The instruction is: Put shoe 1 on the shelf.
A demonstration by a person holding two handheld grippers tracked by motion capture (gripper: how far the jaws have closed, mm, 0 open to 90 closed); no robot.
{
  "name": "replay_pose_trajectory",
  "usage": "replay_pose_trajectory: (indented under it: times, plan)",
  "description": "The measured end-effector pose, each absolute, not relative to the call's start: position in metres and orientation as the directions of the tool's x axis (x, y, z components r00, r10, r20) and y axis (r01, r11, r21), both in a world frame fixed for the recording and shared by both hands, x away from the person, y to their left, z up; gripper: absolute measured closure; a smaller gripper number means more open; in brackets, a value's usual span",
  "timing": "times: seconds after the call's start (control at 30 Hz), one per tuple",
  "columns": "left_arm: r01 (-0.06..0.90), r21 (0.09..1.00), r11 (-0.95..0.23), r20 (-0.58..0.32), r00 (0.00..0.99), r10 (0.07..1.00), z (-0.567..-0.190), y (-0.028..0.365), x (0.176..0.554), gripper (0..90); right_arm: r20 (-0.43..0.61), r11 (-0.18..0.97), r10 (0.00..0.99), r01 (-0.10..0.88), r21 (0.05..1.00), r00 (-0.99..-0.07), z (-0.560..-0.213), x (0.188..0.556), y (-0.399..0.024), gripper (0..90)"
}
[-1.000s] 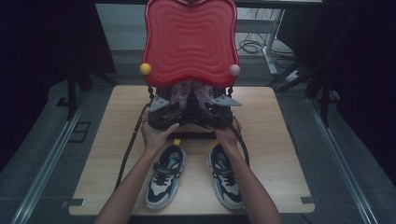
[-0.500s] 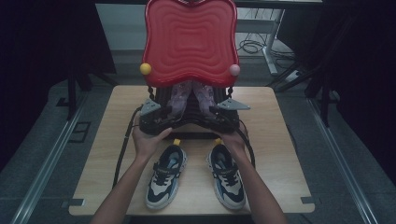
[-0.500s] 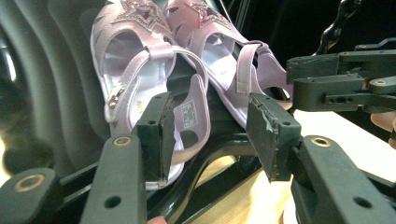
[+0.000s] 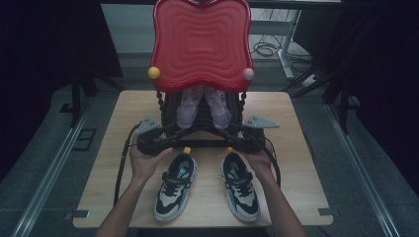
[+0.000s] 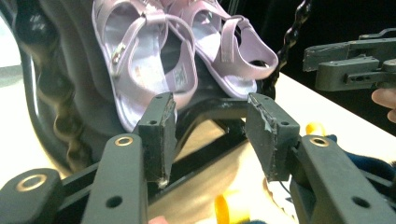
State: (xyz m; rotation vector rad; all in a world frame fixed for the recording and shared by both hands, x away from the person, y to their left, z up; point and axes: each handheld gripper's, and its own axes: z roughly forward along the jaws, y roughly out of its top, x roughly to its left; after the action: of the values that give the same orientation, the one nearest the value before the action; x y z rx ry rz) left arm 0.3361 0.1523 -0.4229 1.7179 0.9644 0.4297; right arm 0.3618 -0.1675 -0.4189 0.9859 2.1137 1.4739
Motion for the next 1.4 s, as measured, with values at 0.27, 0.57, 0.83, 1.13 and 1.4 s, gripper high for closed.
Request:
replay_pose_trajectory:
  times: [0.27,0.57,0.83,1.13,1.4]
  plan:
    - [0.419,0.902,-0.102,-0.198,0.612,0.765,-0.431,0.161,0.323,54.5,0.085,0.215,0.706,0.328,0.92,-0.703,-0.425,0.347,-0.177,52.5]
    - [0.433,0.892,-0.134,-0.187,0.621,0.761,-0.439,0.163,0.307,54.7,0.102,0.201,0.698,0.331,0.922,-0.709,-0.434,0.33,-0.193,52.9]
    - [0.456,0.877,-0.15,-0.199,0.629,0.751,-0.446,0.168,0.292,53.6,0.101,0.208,0.699,0.337,0.918,-0.708,-0.44,0.319,-0.206,53.0]
    - [0.485,0.864,-0.133,-0.236,0.625,0.744,-0.453,0.178,0.279,53.4,0.113,0.197,0.716,0.355,0.914,-0.689,-0.45,0.304,-0.227,53.0]
    - [0.51,0.851,-0.126,-0.255,0.611,0.749,-0.459,0.188,0.272,52.2,0.116,0.201,0.721,0.368,0.908,-0.683,-0.454,0.298,-0.236,53.0]
